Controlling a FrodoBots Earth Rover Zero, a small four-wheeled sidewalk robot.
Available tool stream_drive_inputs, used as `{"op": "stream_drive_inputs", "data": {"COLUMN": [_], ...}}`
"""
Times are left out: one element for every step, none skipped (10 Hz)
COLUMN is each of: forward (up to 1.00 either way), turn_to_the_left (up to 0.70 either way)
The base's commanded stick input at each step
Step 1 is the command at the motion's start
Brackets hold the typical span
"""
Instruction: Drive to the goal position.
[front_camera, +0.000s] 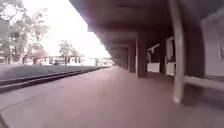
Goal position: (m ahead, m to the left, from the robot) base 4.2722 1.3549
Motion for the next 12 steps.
{"op": "stream_drive_inputs", "data": {"forward": [0.85, 0.85, 0.85, 0.85, 0.85, 0.85, 0.85, 0.85, 0.85, 0.85, 0.85, 0.85], "turn_to_the_left": [0.0, 0.0, 0.0, 0.0, 0.0, 0.0, 0.0, 0.0, 0.0, 0.0, 0.0, 0.0]}}
